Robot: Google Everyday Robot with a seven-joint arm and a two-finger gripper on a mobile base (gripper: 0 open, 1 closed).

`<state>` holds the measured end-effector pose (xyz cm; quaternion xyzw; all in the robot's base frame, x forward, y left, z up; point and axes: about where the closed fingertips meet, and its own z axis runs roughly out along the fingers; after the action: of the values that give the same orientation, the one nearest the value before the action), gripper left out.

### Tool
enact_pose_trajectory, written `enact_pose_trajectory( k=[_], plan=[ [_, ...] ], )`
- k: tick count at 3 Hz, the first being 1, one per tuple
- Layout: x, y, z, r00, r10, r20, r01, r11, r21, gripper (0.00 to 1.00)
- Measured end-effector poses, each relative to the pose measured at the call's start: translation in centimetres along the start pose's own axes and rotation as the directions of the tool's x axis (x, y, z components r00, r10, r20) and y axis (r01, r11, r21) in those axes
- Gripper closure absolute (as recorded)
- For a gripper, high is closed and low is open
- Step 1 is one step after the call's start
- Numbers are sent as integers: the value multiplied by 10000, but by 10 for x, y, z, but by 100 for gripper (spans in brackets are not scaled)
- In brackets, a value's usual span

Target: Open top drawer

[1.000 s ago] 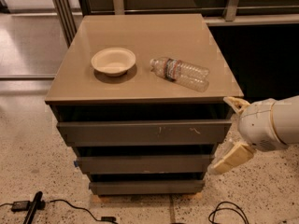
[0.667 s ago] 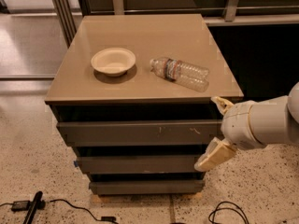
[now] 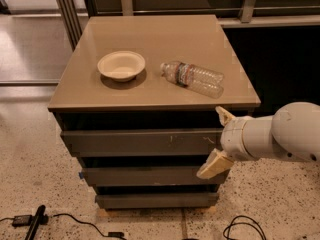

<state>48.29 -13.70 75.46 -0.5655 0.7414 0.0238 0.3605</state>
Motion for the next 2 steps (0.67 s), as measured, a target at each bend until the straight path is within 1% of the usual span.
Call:
enact_pose_trajectory(
  k=[1, 2],
  plan=[
    [3, 0, 3, 10000, 65, 27, -65, 10000, -5, 0],
    [0, 6, 4, 9990, 26, 447, -14, 9997, -255, 0]
  ],
)
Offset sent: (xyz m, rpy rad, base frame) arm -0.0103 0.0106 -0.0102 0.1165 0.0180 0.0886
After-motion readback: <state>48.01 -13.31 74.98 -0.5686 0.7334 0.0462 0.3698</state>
